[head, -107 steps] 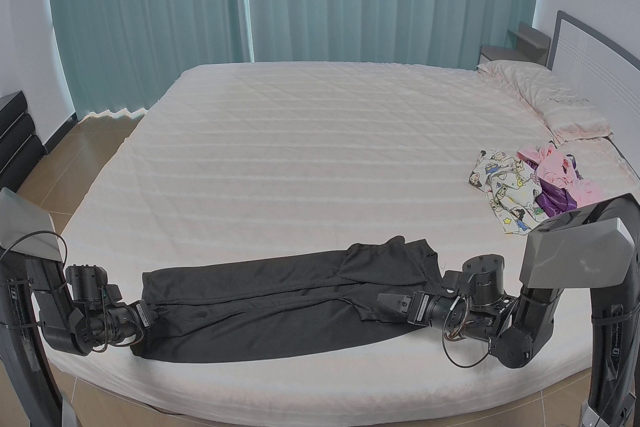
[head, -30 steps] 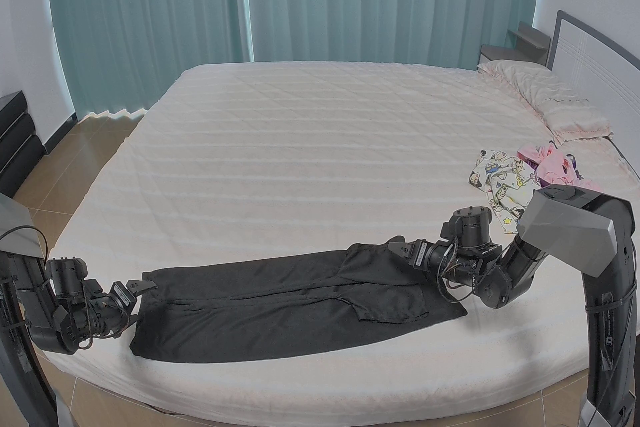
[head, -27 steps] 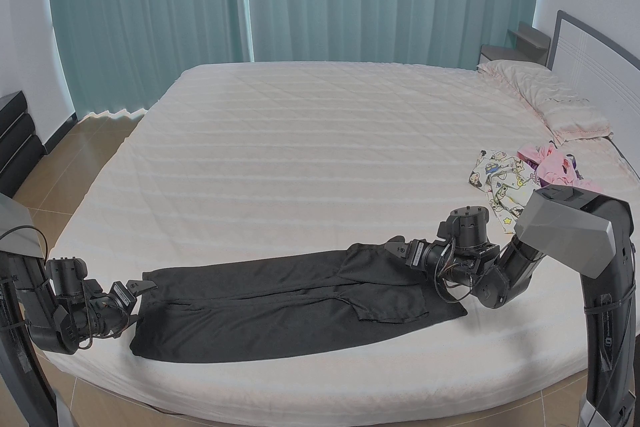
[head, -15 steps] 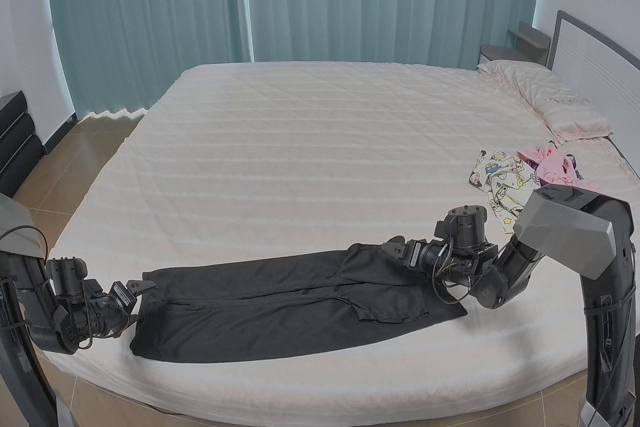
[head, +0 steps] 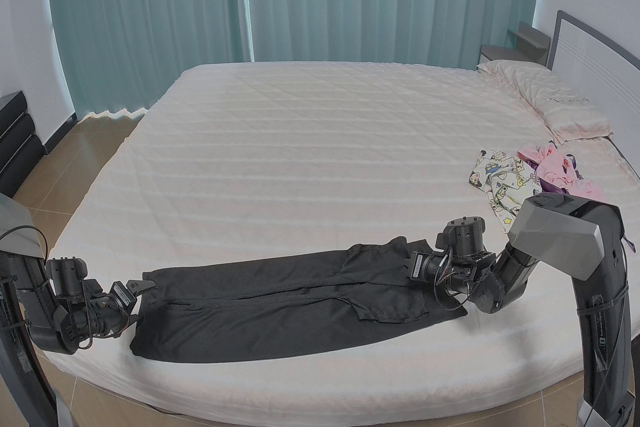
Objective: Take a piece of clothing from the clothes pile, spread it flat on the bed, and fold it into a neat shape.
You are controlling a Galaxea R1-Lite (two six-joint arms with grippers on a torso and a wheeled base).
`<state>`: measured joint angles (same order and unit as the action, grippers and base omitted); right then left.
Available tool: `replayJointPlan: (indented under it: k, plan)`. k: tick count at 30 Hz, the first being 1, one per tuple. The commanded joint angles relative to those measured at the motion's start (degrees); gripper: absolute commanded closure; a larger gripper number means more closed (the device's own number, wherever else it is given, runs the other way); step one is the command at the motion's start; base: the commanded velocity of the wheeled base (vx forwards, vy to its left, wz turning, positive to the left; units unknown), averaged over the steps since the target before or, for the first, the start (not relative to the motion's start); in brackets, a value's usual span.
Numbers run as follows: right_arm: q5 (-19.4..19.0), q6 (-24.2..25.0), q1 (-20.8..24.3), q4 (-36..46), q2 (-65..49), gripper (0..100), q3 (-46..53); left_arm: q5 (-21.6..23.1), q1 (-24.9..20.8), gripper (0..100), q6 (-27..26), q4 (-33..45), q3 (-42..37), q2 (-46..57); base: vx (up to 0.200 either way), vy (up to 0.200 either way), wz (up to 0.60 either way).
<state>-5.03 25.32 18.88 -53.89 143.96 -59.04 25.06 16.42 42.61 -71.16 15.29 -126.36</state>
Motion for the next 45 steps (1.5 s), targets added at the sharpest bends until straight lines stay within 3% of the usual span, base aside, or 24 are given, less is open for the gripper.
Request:
replayJointPlan:
  k: [1,7,8,20,24,33,45]
  plan:
    - [0.6,-0.1,-0.7,0.0,-0.7,100,0.3,0.0,0.0,0,0.0,0.0,0.0,0.0,0.000,0.000,0.00]
    - [1.0,-0.4,-0.5,0.1,-0.3,100,0.2,0.0,0.0,0,0.0,0.0,0.0,-0.1,0.000,0.000,0.00]
    - [1.0,-0.7,-0.4,0.1,-0.2,0,0.2,0.0,0.0,0,0.0,0.0,0.0,-0.1,0.000,0.000,0.00]
    - [1.6,-1.4,-0.8,-0.2,-5.4,0,-1.9,0.0,0.0,0,0.0,0.0,0.1,-0.1,0.000,0.000,0.00]
    - [1.8,-1.4,2.2,1.4,-7.7,0,-4.7,0.0,0.0,0,0.0,0.0,0.1,-0.1,0.000,0.000,0.00]
    - [4.9,-1.9,9.9,12.4,-0.4,0,-18.0,-0.1,0.0,0,0.0,0.0,0.0,-0.1,0.000,0.000,0.00]
    - [6.3,-6.6,10.5,14.9,6.2,0,-24.3,-0.1,0.0,0,-0.1,0.0,-0.1,-0.1,0.000,0.000,0.00]
